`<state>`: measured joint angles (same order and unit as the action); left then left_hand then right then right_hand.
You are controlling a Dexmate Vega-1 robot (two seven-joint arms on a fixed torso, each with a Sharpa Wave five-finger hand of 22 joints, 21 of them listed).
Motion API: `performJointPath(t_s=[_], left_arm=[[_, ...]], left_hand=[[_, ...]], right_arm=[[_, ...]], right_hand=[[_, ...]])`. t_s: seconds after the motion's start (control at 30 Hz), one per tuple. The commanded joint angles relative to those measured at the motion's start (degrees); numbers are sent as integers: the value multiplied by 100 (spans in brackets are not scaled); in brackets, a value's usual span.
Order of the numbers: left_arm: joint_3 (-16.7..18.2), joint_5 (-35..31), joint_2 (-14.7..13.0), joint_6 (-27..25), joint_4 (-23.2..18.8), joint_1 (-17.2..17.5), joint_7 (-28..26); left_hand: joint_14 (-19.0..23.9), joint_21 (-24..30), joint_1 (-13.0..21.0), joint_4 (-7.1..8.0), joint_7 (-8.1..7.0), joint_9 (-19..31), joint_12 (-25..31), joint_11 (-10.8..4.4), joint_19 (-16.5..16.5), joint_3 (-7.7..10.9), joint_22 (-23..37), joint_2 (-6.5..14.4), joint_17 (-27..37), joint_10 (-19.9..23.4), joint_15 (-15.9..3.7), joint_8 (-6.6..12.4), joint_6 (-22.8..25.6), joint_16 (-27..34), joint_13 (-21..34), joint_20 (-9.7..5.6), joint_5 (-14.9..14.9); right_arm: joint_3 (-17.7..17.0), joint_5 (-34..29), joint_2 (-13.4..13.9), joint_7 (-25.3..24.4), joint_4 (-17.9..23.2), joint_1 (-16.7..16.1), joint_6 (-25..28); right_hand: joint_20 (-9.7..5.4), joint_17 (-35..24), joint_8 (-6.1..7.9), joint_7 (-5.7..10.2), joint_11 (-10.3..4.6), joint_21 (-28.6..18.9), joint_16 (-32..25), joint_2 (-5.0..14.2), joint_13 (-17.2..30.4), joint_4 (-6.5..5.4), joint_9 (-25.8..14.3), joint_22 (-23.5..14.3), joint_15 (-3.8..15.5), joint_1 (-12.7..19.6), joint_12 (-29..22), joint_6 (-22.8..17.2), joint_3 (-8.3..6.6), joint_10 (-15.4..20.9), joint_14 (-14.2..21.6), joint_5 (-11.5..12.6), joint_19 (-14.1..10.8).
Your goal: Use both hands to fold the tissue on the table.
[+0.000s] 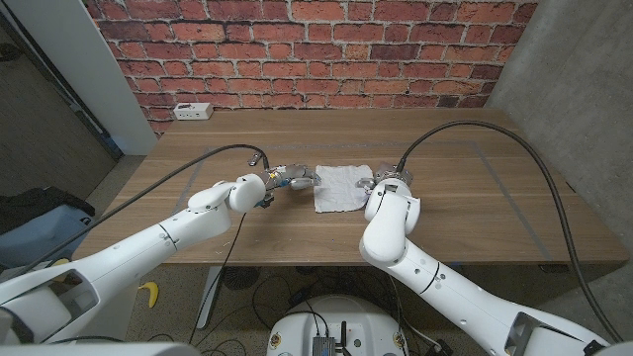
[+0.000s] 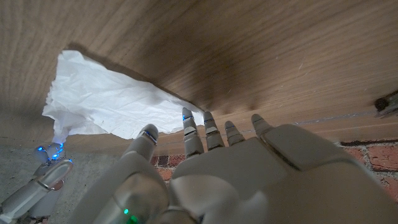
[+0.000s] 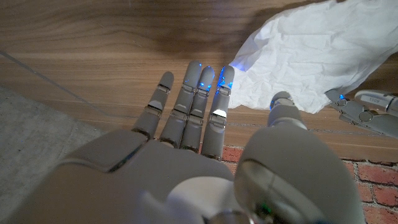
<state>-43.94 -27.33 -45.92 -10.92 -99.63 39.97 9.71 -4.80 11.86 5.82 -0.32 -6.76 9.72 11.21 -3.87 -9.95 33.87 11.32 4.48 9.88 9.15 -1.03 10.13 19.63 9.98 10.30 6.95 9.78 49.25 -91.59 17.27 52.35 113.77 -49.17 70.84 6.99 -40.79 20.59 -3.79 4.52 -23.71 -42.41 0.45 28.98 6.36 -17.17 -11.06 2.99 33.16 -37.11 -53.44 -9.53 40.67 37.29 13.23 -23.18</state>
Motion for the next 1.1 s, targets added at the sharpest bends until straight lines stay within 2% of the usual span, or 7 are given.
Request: performJointPath(t_s=[0.03, 0.37, 0.67, 0.8, 0.87, 1.0, 1.1], left_arm=[[17, -22, -9, -14, -64, 36, -36], [45, -18, -43, -53, -171, 106, -45], [65, -23, -90, -111, -262, 166, -13], [67, -24, -99, -116, -275, 178, -4], [71, -17, -98, -111, -273, 181, -4], [81, -8, -99, -101, -264, 185, -14], [89, 7, -101, -90, -250, 184, -15]], left_hand=[[-15, 27, -17, 21, -11, 25, 27, 18, -412, -8, 22, 1, 6, -21, -38, 4, -23, 27, 30, -15, 29], [-18, 35, -27, 19, -33, 25, 26, -6, -413, -6, 22, 11, 2, -33, -36, 9, -22, 27, 29, -17, 31], [-16, 41, -36, 17, -23, 25, 32, 5, -414, -6, 22, 14, 0, -27, -41, 14, -15, 28, 29, -14, 32], [-8, 46, -40, 16, -25, 25, 33, -1, -407, -6, 22, 15, -1, -28, -37, 14, -18, 31, 29, -20, 32], [-6, 48, -41, 15, -25, 25, 34, -2, -406, -7, 22, 15, -1, -26, -35, 14, -19, 32, 29, -22, 32], [-3, 48, -45, 14, -23, 25, 36, 1, -412, -7, 22, 15, -2, -24, -35, 13, -23, 33, 29, -19, 32], [-4, 48, -47, 13, -27, 24, 37, 12, -413, -8, 21, 14, -2, -23, -40, 12, -26, 32, 28, -19, 32]], right_arm=[[-1035, -1277, -912, 1309, -233, -568, -1256], [-1305, -826, -1174, 845, -347, -746, -1679], [-1196, -440, -1278, -58, -537, -804, -1380], [-1125, -244, -1430, -877, -655, -885, -1037], [-1102, -94, -1449, -1131, -677, -887, -932], [-1006, 184, -1451, -1549, -767, -843, -724], [-884, 286, -1383, -1568, -861, -726, -594]], right_hand=[[32, -78, 56, -14, 24, 3, -75, 5, 51, -21, -32, -24, -20, -121, -73, -86, 66, 77, 77, -19, -20], [40, -124, -50, -77, 59, 31, -112, 117, 129, 34, 21, -23, -5, 25, -89, -1, 12, -43, 38, -1, -3], [-4, -95, -222, -38, 59, 25, -139, 313, 44, 91, 88, -22, 57, 219, 40, 200, -85, -240, 12, 12, -70], [-61, -116, -280, -8, 34, 14, -208, 490, 5, 132, 122, -22, 107, 379, 70, 221, -179, -254, 35, 1, -119], [-113, -144, -261, -5, 20, 1, -303, 615, -26, 184, 151, -22, 164, 540, 40, 63, -262, -124, 125, -30, -167], [-197, -183, -270, 31, 5, -20, -444, 816, -32, 303, 194, -24, 230, 907, -21, -80, -442, 49, 213, -90, -236], [-257, -236, -268, 51, -32, -44, -567, 876, -23, 396, 220, -27, 269, 1251, -68, -194, -585, 153, 269, -135, -297]])
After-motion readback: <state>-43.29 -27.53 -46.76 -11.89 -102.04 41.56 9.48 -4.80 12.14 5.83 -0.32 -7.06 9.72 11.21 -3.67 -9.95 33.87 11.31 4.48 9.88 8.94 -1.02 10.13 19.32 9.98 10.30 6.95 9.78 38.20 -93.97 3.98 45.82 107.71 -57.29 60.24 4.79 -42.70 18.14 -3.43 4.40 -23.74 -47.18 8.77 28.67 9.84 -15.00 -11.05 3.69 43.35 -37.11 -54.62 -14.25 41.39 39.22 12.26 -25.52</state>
